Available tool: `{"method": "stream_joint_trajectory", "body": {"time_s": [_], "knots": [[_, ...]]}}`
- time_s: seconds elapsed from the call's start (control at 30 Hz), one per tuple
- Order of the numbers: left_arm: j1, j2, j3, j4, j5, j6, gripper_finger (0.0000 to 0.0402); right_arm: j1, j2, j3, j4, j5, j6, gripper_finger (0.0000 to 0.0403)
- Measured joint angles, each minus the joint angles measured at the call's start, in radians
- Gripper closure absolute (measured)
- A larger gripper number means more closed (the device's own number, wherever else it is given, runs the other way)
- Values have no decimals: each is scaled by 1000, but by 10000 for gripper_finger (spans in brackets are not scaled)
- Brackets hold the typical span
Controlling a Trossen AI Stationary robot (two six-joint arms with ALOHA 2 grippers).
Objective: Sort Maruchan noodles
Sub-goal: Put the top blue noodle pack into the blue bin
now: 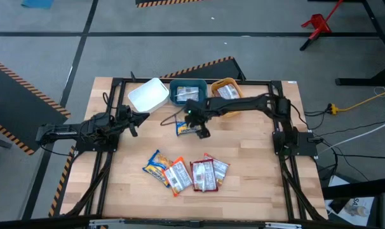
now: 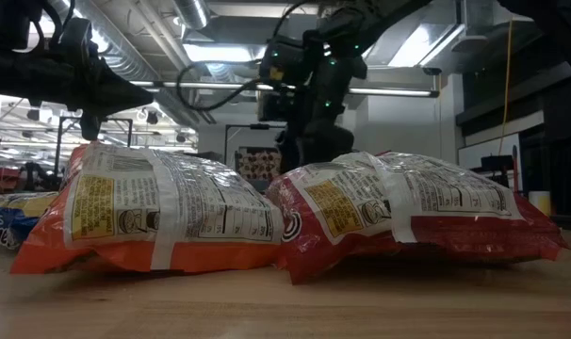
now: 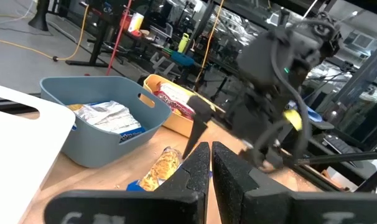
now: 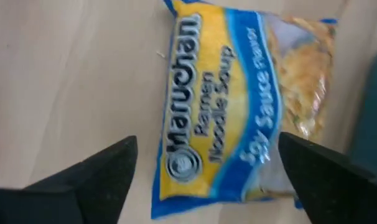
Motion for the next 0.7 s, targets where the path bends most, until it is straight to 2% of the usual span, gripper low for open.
{"method": "stream_joint_trajectory", "body": {"time_s": [0.2,0.43,0.57,0.7], "knots": [[0,0,0,0,0,0,390,46,28,0,25,159,1,11],[0,4,0,0,2,-1,390,49,84,4,58,209,51,16],[0,11,0,1,4,-9,390,52,104,5,74,311,82,17],[0,11,0,0,7,-12,390,52,105,5,73,330,112,32]]}}
